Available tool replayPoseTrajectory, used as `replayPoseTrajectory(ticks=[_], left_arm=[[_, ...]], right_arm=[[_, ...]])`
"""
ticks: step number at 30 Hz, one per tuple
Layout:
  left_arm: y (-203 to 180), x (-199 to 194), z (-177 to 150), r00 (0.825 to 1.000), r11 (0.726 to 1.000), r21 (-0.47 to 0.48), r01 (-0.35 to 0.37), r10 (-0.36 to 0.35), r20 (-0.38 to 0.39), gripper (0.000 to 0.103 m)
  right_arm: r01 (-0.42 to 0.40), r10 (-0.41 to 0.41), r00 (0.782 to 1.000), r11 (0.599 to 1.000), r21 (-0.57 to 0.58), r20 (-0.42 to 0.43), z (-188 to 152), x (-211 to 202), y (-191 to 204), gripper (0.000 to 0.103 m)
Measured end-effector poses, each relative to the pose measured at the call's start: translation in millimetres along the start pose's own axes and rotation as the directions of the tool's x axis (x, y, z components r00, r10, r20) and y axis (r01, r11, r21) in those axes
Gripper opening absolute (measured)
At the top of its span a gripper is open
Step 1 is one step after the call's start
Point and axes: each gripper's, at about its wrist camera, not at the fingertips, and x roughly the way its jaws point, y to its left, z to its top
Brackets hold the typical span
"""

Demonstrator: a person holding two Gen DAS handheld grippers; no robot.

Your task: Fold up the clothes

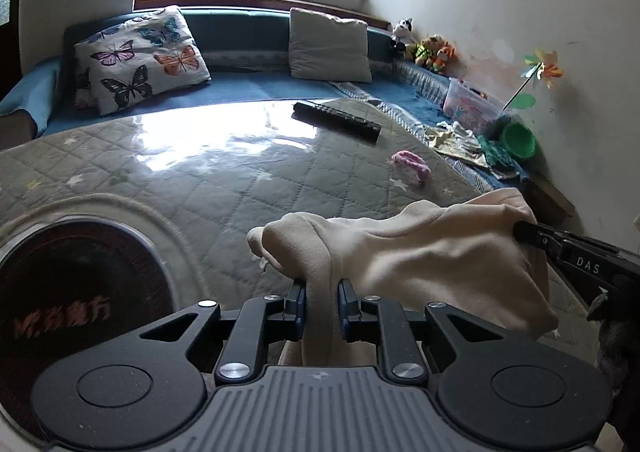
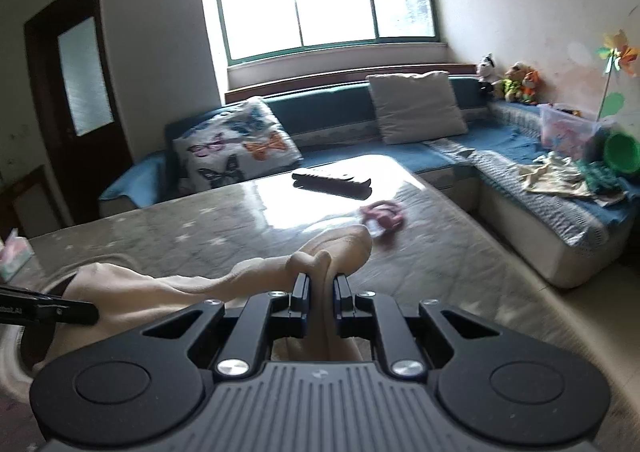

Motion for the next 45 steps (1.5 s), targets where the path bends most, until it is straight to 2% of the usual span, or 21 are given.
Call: replayPoseTrajectory(ticks=[6,9,13,16,19,24,28,34,36,40,42,45], left_arm=[[-10.2,35.6,-1.4,0.998,0.999,0.041,-0.035,0.037,-0.052,0.02],[-5.3,42.4,-6.7,0.995,0.996,0.048,-0.081,0.084,-0.062,0.026],[5.0,41.3,-5.8,0.992,0.993,0.044,-0.112,0.114,-0.049,0.039],[8.2,38.2,-2.8,0.992,0.992,0.028,-0.12,0.121,-0.034,0.04],[6.1,40.9,-0.4,0.992,0.992,0.029,-0.125,0.126,-0.031,0.04],[0.2,50.7,-2.4,0.991,0.99,0.061,-0.126,0.129,-0.044,0.044],[-1.8,58.4,-1.0,0.99,0.989,0.072,-0.128,0.131,-0.046,0.049],[1.9,69.6,-1.5,0.989,0.988,0.077,-0.132,0.137,-0.061,0.058],[3.3,72.9,-2.0,0.988,0.988,0.078,-0.133,0.138,-0.064,0.06],[1.0,73.7,-3.6,0.987,0.985,0.094,-0.143,0.149,-0.058,0.067],[-0.2,72.6,-4.4,0.987,0.984,0.1,-0.148,0.154,-0.056,0.068],[-2.8,69.0,-5.8,0.985,0.981,0.114,-0.158,0.165,-0.05,0.075]], right_arm=[[0.063,-0.062,0.996,0.998,0.011,-0.056,-1.2,32.5,-19.4,0.011],[0.099,-0.097,0.989,0.995,0.014,-0.114,-11.7,49.6,-24.5,0.014],[0.135,-0.134,0.984,0.991,-0.002,-0.12,-17.8,55.8,-26.3,0.018],[0.129,-0.129,0.987,0.992,-0.009,-0.099,-16.8,53.6,-22.6,0.018],[0.079,-0.079,0.993,0.997,-0.002,-0.083,-17.8,47.2,-17.1,0.018],[-0.004,0.001,0.994,1.0,-0.03,-0.107,-21.5,50.6,7.1,0.023],[-0.029,0.024,0.992,0.999,-0.041,-0.122,-23.3,64.1,21.2,0.025],[-0.019,0.018,0.988,1.0,-0.009,-0.15,-24.5,91.6,21.4,0.026],[-0.014,0.015,0.988,1.0,0.006,-0.156,-24.4,99.4,19.6,0.033],[-0.001,0.001,0.99,1.0,-0.001,-0.142,-26.4,105.5,21.3,0.036],[0.001,-0.003,0.99,1.0,-0.016,-0.139,-27.0,106.2,23.2,0.041],[0.011,-0.017,0.991,0.999,-0.047,-0.133,-27.2,104.0,28.2,0.041]])
